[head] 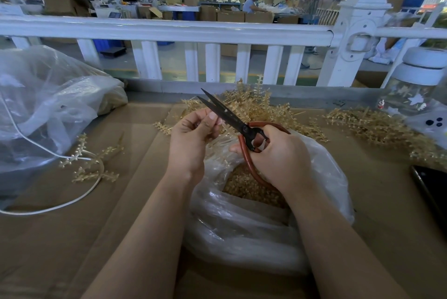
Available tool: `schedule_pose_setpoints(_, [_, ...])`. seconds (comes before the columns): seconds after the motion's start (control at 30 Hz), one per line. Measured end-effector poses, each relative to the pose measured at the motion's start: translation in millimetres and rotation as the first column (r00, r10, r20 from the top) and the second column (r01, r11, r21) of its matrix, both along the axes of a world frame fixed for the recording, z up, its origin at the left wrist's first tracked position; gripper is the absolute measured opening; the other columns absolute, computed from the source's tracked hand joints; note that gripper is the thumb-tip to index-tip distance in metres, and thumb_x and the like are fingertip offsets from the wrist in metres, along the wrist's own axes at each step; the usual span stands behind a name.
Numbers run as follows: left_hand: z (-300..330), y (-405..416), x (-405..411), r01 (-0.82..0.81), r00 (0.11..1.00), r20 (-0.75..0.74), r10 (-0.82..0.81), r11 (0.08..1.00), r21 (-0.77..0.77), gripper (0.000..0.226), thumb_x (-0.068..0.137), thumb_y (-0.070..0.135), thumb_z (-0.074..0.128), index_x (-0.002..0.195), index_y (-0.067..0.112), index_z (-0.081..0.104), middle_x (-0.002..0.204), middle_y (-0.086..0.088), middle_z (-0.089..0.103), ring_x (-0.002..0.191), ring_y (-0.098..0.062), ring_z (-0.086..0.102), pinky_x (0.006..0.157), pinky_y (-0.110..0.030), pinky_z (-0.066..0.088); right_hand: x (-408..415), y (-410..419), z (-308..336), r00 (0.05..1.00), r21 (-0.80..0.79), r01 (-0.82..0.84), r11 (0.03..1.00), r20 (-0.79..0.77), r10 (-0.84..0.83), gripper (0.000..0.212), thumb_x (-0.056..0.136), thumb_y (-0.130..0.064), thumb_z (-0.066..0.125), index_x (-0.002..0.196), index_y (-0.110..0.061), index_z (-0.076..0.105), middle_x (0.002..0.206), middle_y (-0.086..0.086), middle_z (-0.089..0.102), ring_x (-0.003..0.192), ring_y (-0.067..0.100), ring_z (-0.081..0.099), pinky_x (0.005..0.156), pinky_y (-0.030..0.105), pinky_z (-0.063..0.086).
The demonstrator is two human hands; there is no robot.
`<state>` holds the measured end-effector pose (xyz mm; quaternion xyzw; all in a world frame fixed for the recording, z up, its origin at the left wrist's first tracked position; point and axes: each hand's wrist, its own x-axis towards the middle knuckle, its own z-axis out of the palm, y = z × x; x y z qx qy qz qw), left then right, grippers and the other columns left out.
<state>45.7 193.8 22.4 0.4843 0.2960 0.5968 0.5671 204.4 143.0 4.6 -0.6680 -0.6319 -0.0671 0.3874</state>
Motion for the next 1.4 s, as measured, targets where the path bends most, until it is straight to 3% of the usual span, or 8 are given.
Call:
schedule_pose_setpoints(0.1, [0.8,0.9,0.2,-0.010,0.998,0.058,0.017,0.993,-0.114,0.018,0.100,0.006,0.052,0.085,0.010,0.060,0.068,0.001,0.067,0.059,-0.009,0.059,0.066,-0.025,0.056,0.6,-1.0,-0.9,0.998,0.053,-0.028,0.998,-0.053,0.031,0.062,0.073,-0.083,0.057,0.079,-0.022,0.066,0.070,-0.014,0.066,0.064,0.004,0.061,0.058,0.019,0.050])
schedule_pose_setpoints(0.3, [3.8,0.9,1.2,-0.003,0.995,0.097,0.017,0.989,-0.150,0.017,0.102,0.004,0.046,0.089,0.008,0.056,0.062,0.004,0.068,0.057,-0.008,0.065,0.065,-0.027,0.060,-1.3,-0.5,2.4,0.917,0.105,-0.091,0.990,-0.379,0.124,0.054,0.067,-0.080,0.063,0.075,-0.027,0.069,0.066,-0.016,0.067,0.066,0.002,0.064,0.057,0.016,0.051])
schedule_pose_setpoints(0.53, [2.7,3.1,0.2,-0.110,0.985,0.103,0.135,0.970,-0.219,0.014,0.105,0.006,0.039,0.095,0.007,0.049,0.056,0.005,0.066,0.052,-0.010,0.063,0.050,-0.023,0.054,-2.5,-0.6,2.4,0.918,-0.055,-0.265,0.963,-0.320,0.235,0.050,0.065,-0.081,0.064,0.076,-0.033,0.064,0.068,-0.014,0.066,0.063,0.005,0.061,0.054,0.017,0.047])
schedule_pose_setpoints(0.7, [0.9,5.2,-3.2,-0.112,0.978,0.133,0.160,0.942,-0.315,0.011,0.106,0.006,0.039,0.098,0.009,0.047,0.063,0.002,0.069,0.054,-0.011,0.067,0.047,-0.023,0.053,-2.1,-2.5,5.2,0.872,0.021,-0.293,0.956,-0.404,0.276,0.041,0.068,-0.075,0.068,0.073,-0.034,0.062,0.065,-0.016,0.063,0.060,0.004,0.059,0.054,0.018,0.045])
schedule_pose_setpoints(0.87, [4.6,0.4,-2.1,-0.006,0.995,0.096,0.030,0.972,-0.237,0.021,0.106,0.007,0.040,0.088,0.015,0.049,0.069,0.003,0.073,0.066,-0.007,0.071,0.050,-0.021,0.053,-0.8,-1.9,9.4,0.732,0.098,-0.259,0.961,-0.630,0.261,0.035,0.076,-0.057,0.078,0.068,-0.027,0.064,0.053,-0.014,0.057,0.052,0.003,0.053,0.058,0.024,0.044])
schedule_pose_setpoints(1.07, [6.0,-4.1,0.4,0.050,0.998,0.035,-0.047,0.993,-0.103,0.023,0.104,0.004,0.040,0.087,0.015,0.050,0.075,0.000,0.074,0.069,-0.011,0.072,0.052,-0.021,0.052,5.3,-0.1,12.9,0.503,0.173,-0.226,0.959,-0.822,0.267,0.026,0.089,-0.028,0.074,0.079,-0.005,0.070,0.056,0.002,0.059,0.050,0.011,0.054,0.054,0.018,0.046])
schedule_pose_setpoints(1.23, [5.1,-4.1,1.0,0.054,0.998,0.013,-0.054,0.997,-0.045,0.020,0.104,0.004,0.041,0.089,0.015,0.050,0.076,0.000,0.074,0.069,-0.012,0.071,0.054,-0.021,0.053,7.6,0.6,12.0,0.496,0.171,-0.229,0.958,-0.827,0.266,0.023,0.093,-0.022,0.072,0.076,-0.007,0.069,0.057,0.002,0.061,0.054,0.013,0.057,0.067,0.025,0.047])
schedule_pose_setpoints(1.4, [4.8,-3.4,0.2,0.060,0.998,0.022,-0.060,0.998,-0.034,0.022,0.104,0.004,0.041,0.088,0.016,0.051,0.073,0.002,0.073,0.064,-0.008,0.069,0.055,-0.021,0.054,8.6,2.4,11.1,0.504,0.153,-0.214,0.965,-0.829,0.243,0.024,0.094,-0.021,0.071,0.079,-0.003,0.069,0.057,0.003,0.062,0.052,0.010,0.056,0.066,0.023,0.044])
